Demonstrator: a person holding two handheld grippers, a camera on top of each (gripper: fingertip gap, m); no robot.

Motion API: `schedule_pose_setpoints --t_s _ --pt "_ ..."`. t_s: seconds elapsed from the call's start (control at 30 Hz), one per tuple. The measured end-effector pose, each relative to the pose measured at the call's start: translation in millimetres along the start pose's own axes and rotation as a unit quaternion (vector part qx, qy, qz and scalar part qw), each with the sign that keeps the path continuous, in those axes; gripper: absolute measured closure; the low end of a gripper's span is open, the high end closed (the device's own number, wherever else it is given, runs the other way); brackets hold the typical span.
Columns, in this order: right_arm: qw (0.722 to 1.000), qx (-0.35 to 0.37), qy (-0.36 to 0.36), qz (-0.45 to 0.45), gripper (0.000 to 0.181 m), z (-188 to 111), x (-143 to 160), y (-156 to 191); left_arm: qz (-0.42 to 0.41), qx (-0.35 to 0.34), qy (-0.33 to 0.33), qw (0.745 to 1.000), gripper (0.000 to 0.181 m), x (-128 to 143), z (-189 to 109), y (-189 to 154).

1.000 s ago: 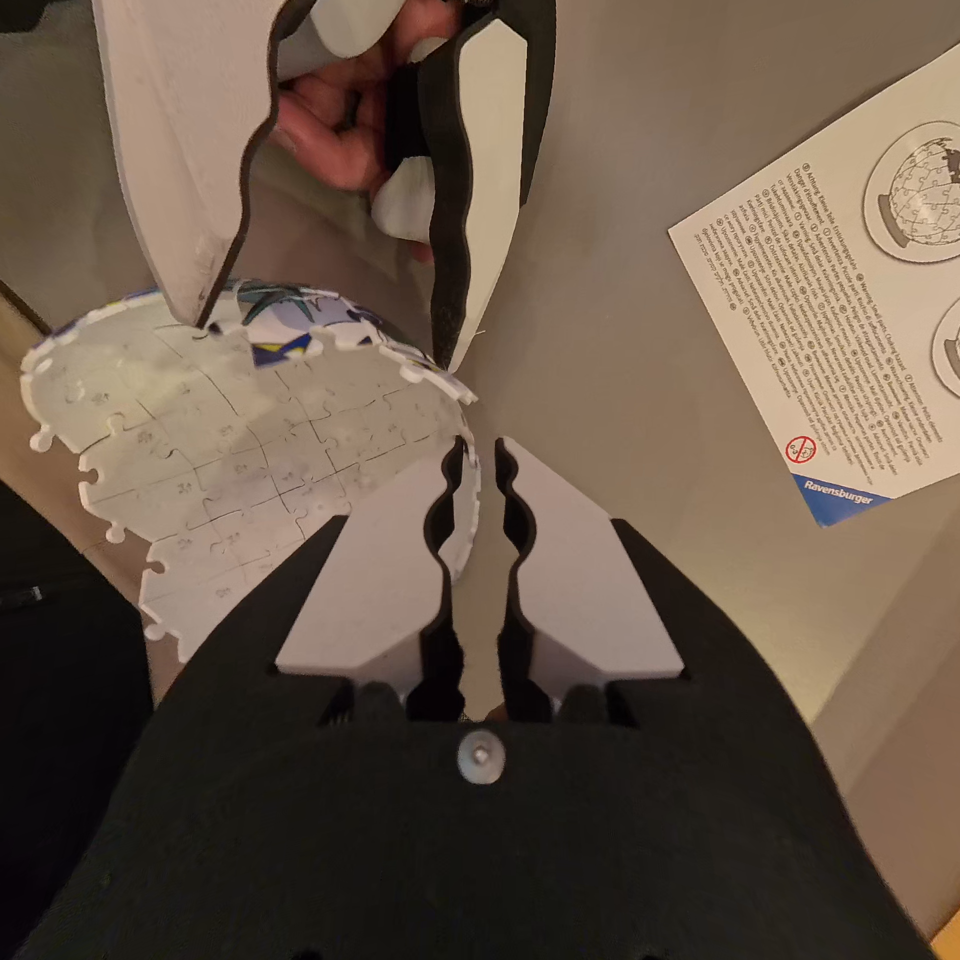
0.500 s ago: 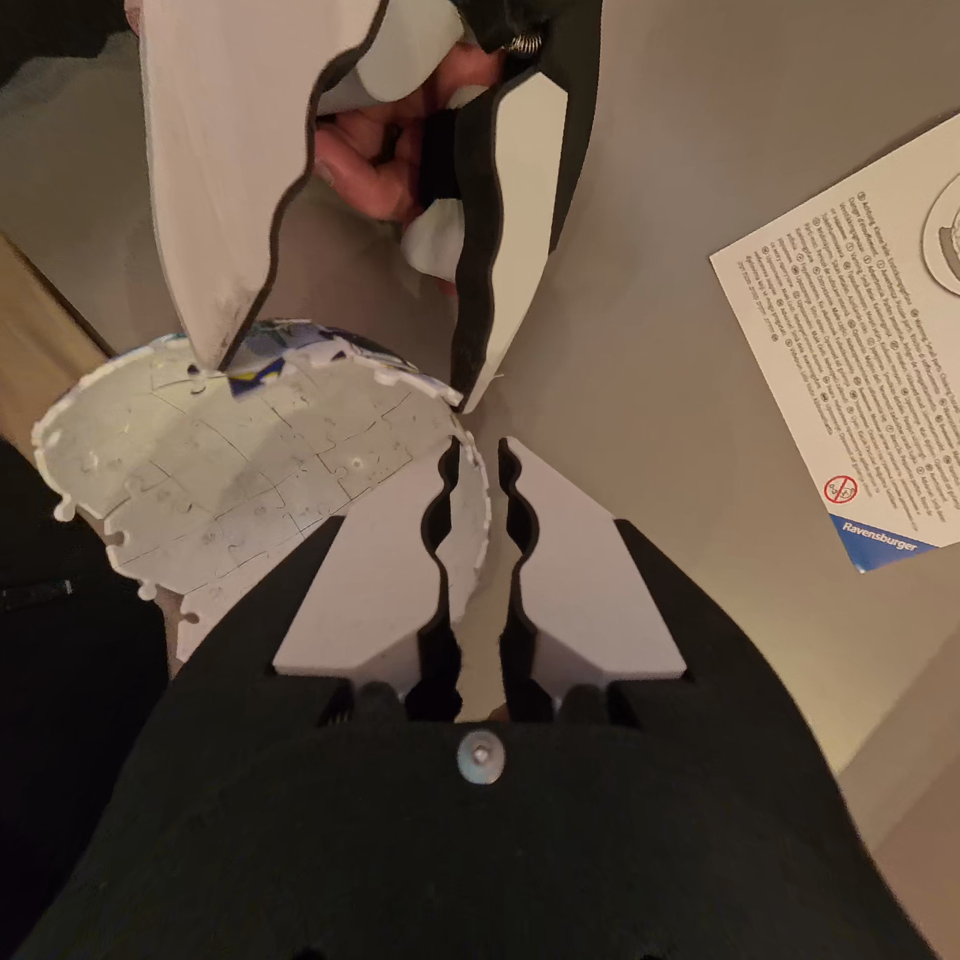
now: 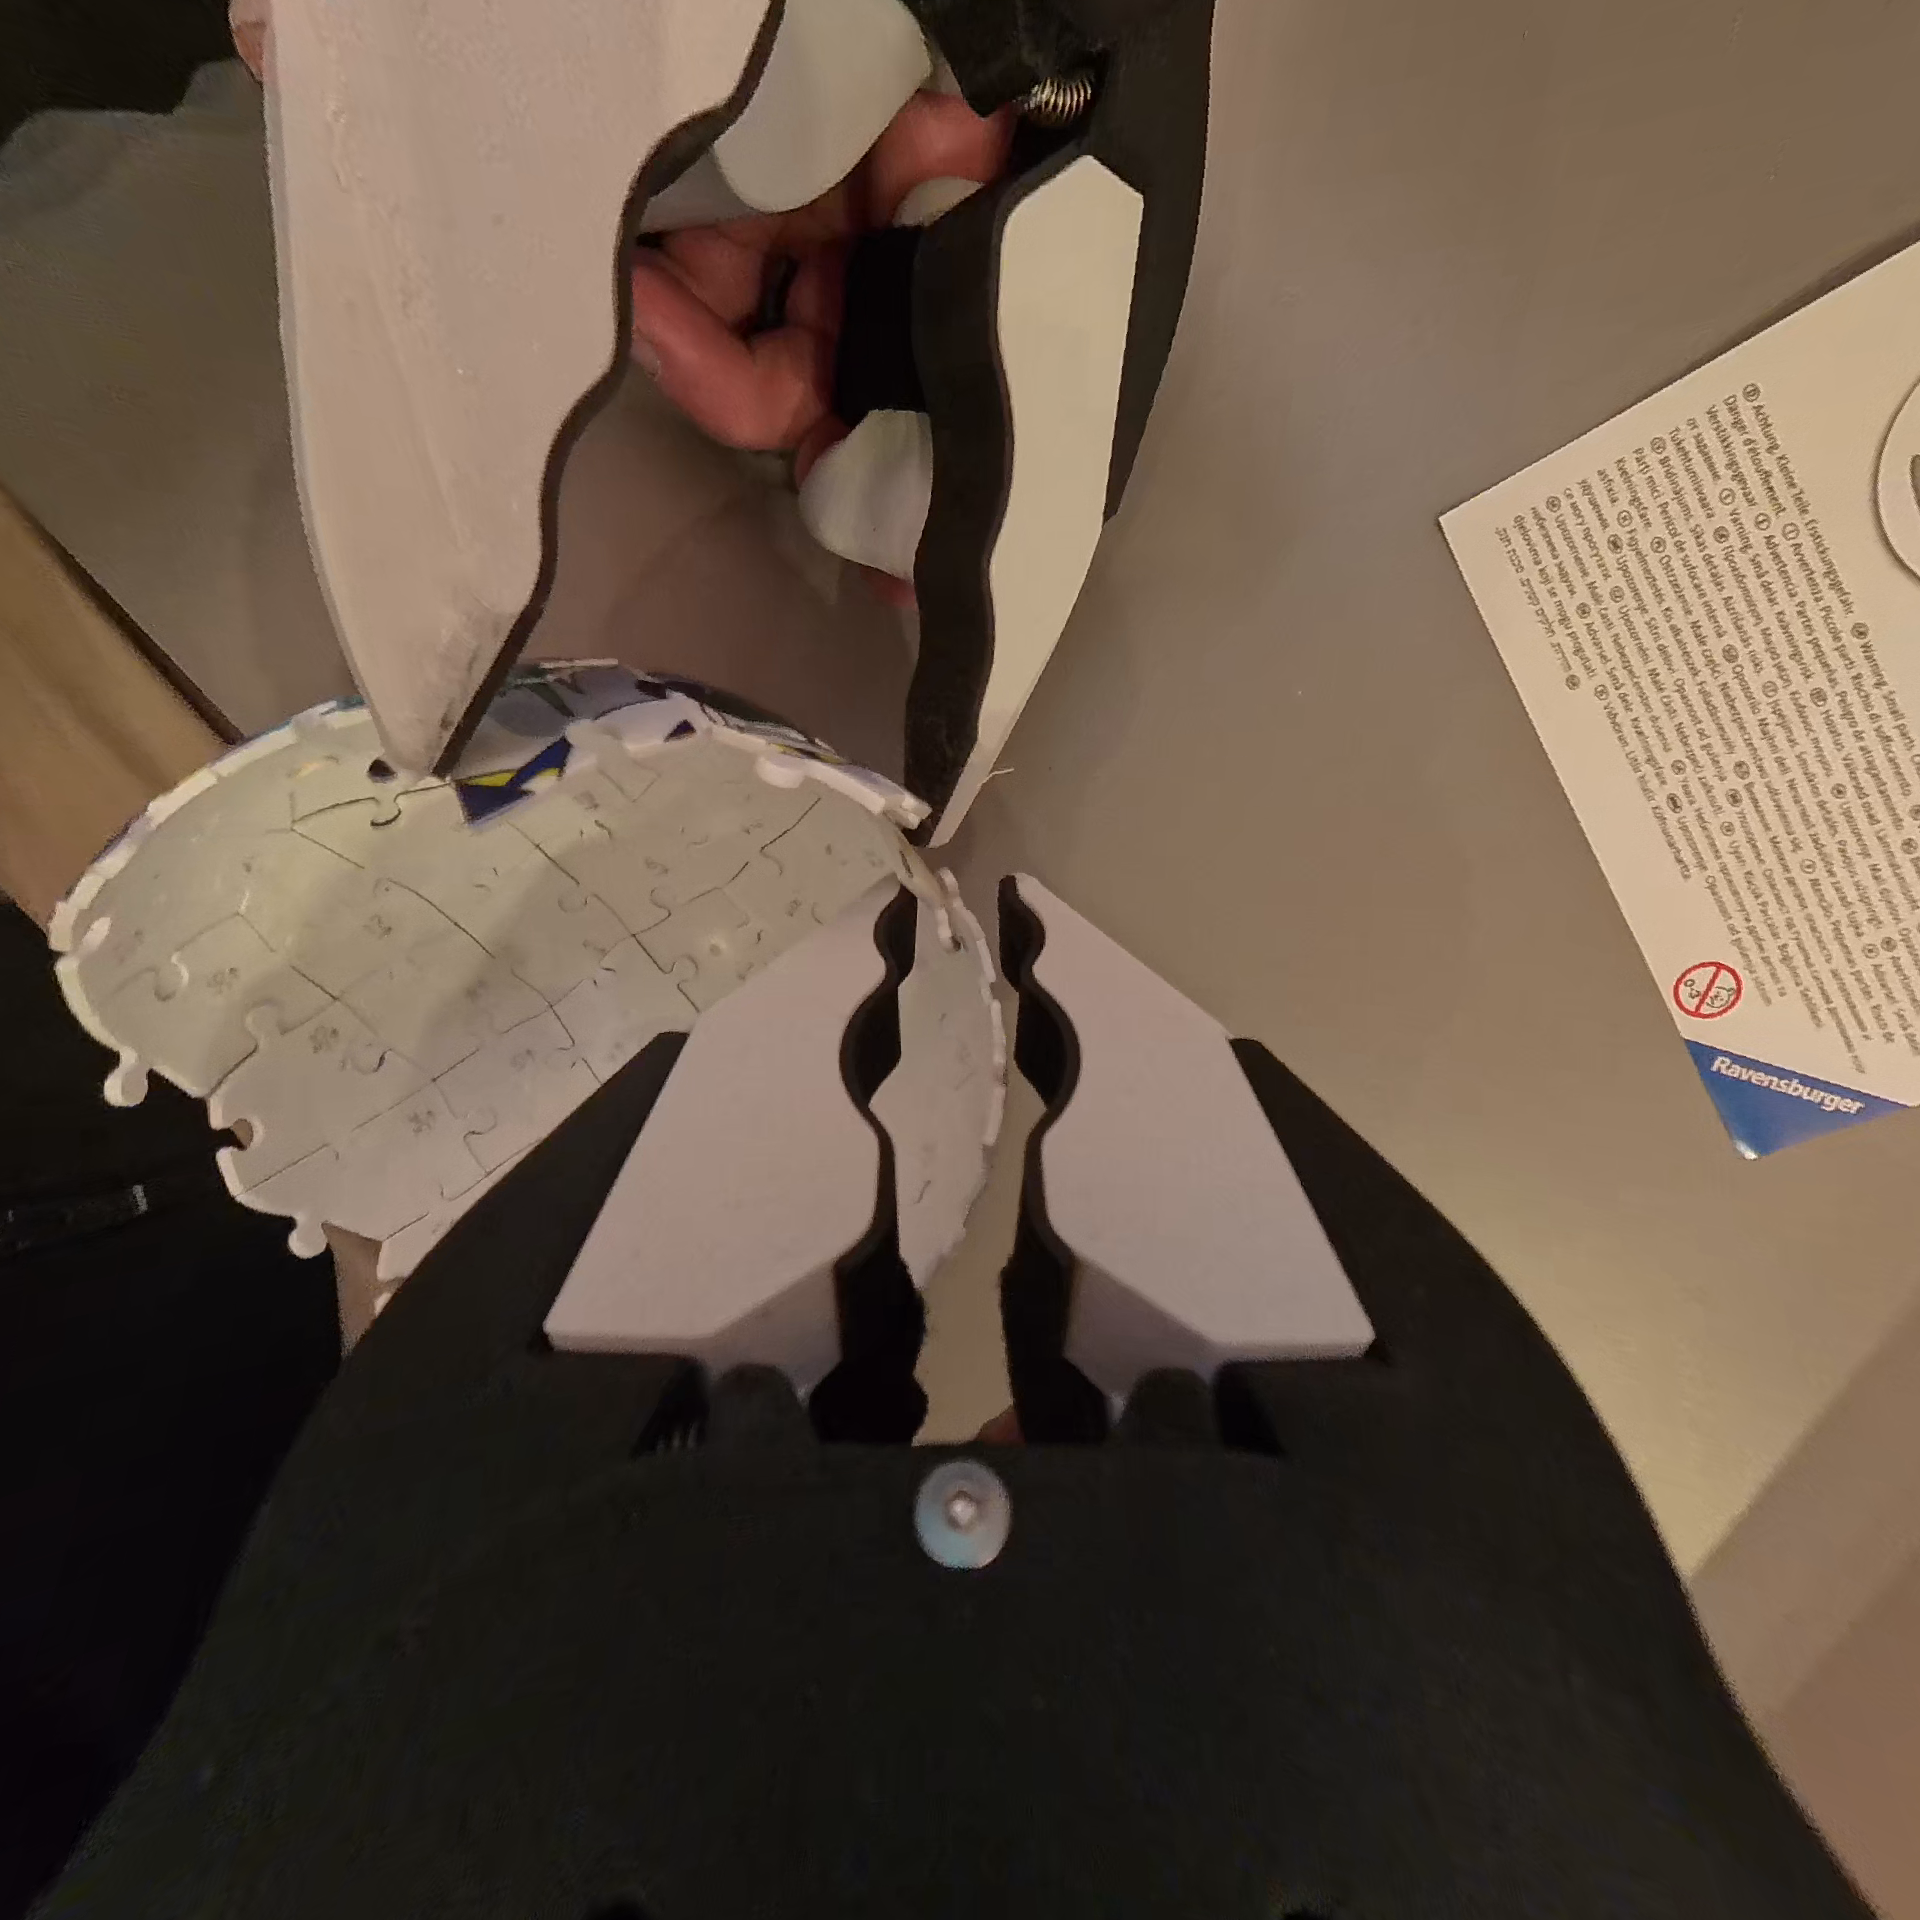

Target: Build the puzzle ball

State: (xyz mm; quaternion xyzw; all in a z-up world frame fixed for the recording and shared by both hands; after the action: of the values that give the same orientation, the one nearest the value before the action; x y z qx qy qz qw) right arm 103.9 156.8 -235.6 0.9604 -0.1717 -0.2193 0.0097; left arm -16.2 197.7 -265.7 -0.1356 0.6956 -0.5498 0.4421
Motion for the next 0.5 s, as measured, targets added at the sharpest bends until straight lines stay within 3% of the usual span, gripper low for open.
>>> schedule_pose_setpoints --t_s 0.5 --pt "0.999 -0.033 -0.013 0.027 0.171 3.2 -0.1 -0.6 -0.003 -0.002 -0.002 1.000 0.114 0.9 0.9 -0.2"
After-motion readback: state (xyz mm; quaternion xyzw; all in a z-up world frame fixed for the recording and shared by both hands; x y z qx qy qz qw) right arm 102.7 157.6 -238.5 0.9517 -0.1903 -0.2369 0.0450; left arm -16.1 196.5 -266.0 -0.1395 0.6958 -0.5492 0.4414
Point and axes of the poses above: each gripper's, where its closed fingertips meet, z out along the fingers, x out of its underside, y = z × x across the jaws, the point moved 9 cm from there along -z, back along the fingers, and after that the axes turned 9 degrees about -z, right-handed, at the moved point
